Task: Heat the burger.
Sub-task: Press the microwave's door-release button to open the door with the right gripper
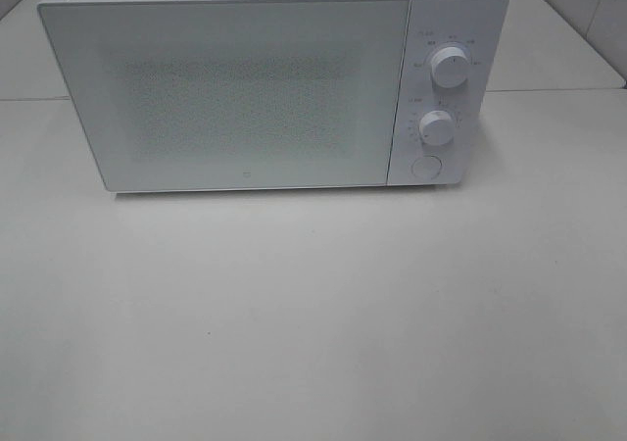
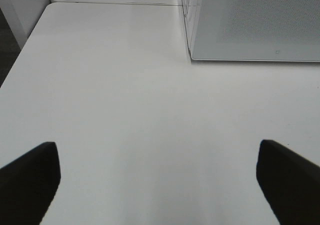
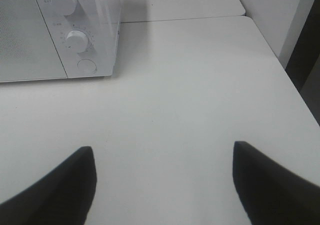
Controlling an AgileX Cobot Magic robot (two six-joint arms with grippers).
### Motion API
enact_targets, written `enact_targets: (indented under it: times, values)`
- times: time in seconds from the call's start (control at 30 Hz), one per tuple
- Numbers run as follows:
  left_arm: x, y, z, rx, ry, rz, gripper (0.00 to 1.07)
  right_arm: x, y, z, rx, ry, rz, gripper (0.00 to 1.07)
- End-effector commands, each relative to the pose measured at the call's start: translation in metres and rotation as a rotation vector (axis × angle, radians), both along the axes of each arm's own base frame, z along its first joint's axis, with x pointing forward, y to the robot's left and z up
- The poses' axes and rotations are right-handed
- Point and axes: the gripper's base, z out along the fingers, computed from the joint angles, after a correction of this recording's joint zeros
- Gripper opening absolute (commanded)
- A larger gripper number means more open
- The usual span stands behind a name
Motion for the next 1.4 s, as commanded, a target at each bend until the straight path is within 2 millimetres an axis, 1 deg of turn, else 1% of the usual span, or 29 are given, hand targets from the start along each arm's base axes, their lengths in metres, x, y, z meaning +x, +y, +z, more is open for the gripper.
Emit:
enact_targets:
  times: [0.03, 0.23, 0.27, 0.3, 0.33, 0.37, 0.43, 0.47, 0.6, 0.63, 0.7, 0.73, 0.77, 0.8, 0.87, 0.9, 0.97, 1.0, 1.03, 1.07, 1.1, 1.13, 1.2, 1.23, 1.27, 1.3, 1.33, 1.37, 1.4]
  values:
    - [-0.001, -0.001, 0.001, -0.009, -0.024, -0.001, 1.0, -0.005, 0.0, -0.001, 0.004, -0.032, -0.008, 0.69]
    - [-0.001, -0.001, 0.001, -0.009, -0.024, -0.001, 1.0, -0.005, 0.0, -0.001, 0.004, -0.032, -0.008, 0.71]
    - [-0.001, -0.001, 0.001, -0.009, -0.024, -0.001, 1.0, -0.005, 0.0, -0.001, 0.003, -0.032, -0.007, 0.73]
    - [-0.001, -0.001, 0.001, -0.009, -0.024, -0.001, 1.0, -0.005, 0.0, 0.0, -0.001, -0.038, -0.001, 0.79]
    - [-0.001, -0.001, 0.001, -0.009, -0.024, -0.001, 1.0, -0.005, 0.0, 0.0, -0.001, -0.038, -0.001, 0.79]
    - [-0.001, -0.001, 0.001, -0.009, -0.024, -0.001, 1.0, -0.007, 0.0, 0.005, -0.001, -0.06, 0.002, 0.85]
    - [-0.001, -0.001, 0.001, -0.009, -0.024, -0.001, 1.0, -0.008, 0.0, 0.007, 0.0, -0.075, 0.003, 0.86]
    - [-0.001, -0.001, 0.001, -0.009, -0.024, -0.001, 1.0, -0.009, 0.0, 0.015, -0.003, -0.122, 0.006, 0.88]
    - [-0.001, -0.001, 0.001, -0.009, -0.024, -0.001, 1.0, -0.003, 0.001, 0.022, -0.008, -0.177, 0.013, 0.87]
    - [-0.001, -0.001, 0.001, -0.009, -0.024, -0.001, 1.0, 0.004, 0.001, 0.026, -0.012, -0.185, 0.016, 0.86]
    - [-0.001, -0.001, 0.001, -0.009, -0.024, -0.001, 1.0, 0.007, 0.002, 0.027, -0.012, -0.186, 0.02, 0.85]
    - [-0.001, -0.001, 0.001, -0.009, -0.024, -0.001, 1.0, 0.016, 0.002, 0.03, -0.014, -0.185, 0.026, 0.83]
    - [-0.001, -0.001, 0.001, -0.009, -0.024, -0.001, 1.0, 0.016, 0.002, 0.03, -0.014, -0.185, 0.026, 0.83]
    - [-0.001, -0.001, 0.001, -0.009, -0.024, -0.001, 1.0, 0.024, 0.003, 0.033, -0.016, -0.184, 0.03, 0.81]
    - [-0.001, -0.001, 0.001, -0.009, -0.024, -0.001, 1.0, 0.027, 0.003, 0.034, -0.017, -0.185, 0.031, 0.8]
    - [-0.001, -0.001, 0.001, -0.009, -0.024, -0.001, 1.0, 0.035, 0.004, 0.036, -0.018, -0.188, 0.036, 0.77]
    - [-0.001, -0.001, 0.001, -0.009, -0.024, -0.001, 1.0, 0.038, 0.004, 0.037, -0.019, -0.188, 0.037, 0.76]
    - [-0.001, -0.001, 0.001, -0.009, -0.024, -0.001, 1.0, 0.045, 0.005, 0.038, -0.02, -0.184, 0.04, 0.75]
    - [-0.001, -0.001, 0.001, -0.009, -0.024, -0.001, 1.0, 0.045, 0.005, 0.038, -0.02, -0.184, 0.04, 0.75]
    - [-0.001, -0.001, 0.001, -0.009, -0.024, -0.001, 1.0, 0.049, 0.005, 0.039, -0.021, -0.178, 0.042, 0.75]
    - [-0.001, -0.001, 0.001, -0.009, -0.024, -0.001, 1.0, 0.058, 0.006, 0.039, -0.022, -0.162, 0.045, 0.75]
    - [-0.001, -0.001, 0.001, -0.009, -0.024, -0.001, 1.0, 0.058, 0.006, 0.039, -0.022, -0.162, 0.045, 0.75]
    - [-0.001, -0.001, 0.001, -0.009, -0.024, -0.001, 1.0, 0.069, 0.006, 0.039, -0.023, -0.143, 0.049, 0.75]
    - [-0.001, -0.001, 0.001, -0.009, -0.024, -0.001, 1.0, 0.069, 0.006, 0.039, -0.023, -0.143, 0.049, 0.75]
    - [-0.001, -0.001, 0.001, -0.009, -0.024, -0.001, 1.0, 0.077, 0.007, 0.039, -0.024, -0.134, 0.052, 0.75]
    - [-0.001, -0.001, 0.001, -0.009, -0.024, -0.001, 1.0, 0.081, 0.007, 0.039, -0.026, -0.132, 0.054, 0.75]
    - [-0.001, -0.001, 0.001, -0.009, -0.024, -0.001, 1.0, 0.081, 0.007, 0.039, -0.026, -0.132, 0.054, 0.75]
    - [-0.001, -0.001, 0.001, -0.009, -0.024, -0.001, 1.0, 0.09, 0.008, 0.039, -0.03, -0.129, 0.058, 0.75]
    - [-0.001, -0.001, 0.001, -0.009, -0.024, -0.001, 1.0, 0.093, 0.008, 0.039, -0.031, -0.132, 0.059, 0.75]
